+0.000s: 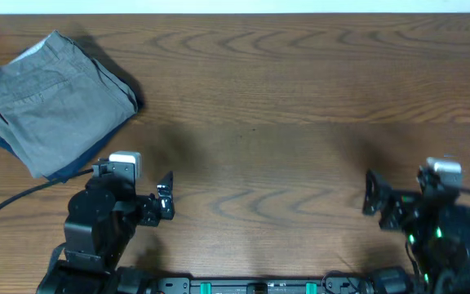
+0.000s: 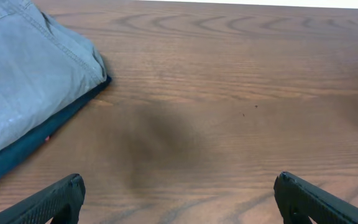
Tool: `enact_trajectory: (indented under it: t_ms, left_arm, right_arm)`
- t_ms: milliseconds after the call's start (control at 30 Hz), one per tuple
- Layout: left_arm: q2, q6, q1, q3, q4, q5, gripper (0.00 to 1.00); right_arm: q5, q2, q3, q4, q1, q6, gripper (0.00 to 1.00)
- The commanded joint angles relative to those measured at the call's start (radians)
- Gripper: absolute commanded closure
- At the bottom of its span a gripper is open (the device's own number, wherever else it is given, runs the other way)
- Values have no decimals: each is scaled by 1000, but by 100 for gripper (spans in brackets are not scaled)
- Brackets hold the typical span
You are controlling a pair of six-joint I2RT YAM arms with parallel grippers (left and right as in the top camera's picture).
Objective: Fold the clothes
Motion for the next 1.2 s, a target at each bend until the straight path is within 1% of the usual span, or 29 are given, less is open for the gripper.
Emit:
enact_trajectory:
  t_ms: [0,267,800,967,1167]
  left_arm:
    - [-6,-5,-5,-3,-6,-5,2]
    - [-6,-5,-5,-3,-8,-5,2]
    - [-6,-5,-5,-3,-8,-5,2]
    - [-6,-5,-5,-3,-8,-5,2]
    - [-6,-5,-5,-3,-8,-5,2]
  right_arm:
    - [25,-53,-13,-53,14,12,1]
    - [25,-67,-13,-261,14,14,1]
    - [21,-68,-14,-256,14,15,1]
    - [25,-123,-52,-223,12,2,1]
    - [15,-288,-236,-10,-18,-19,1]
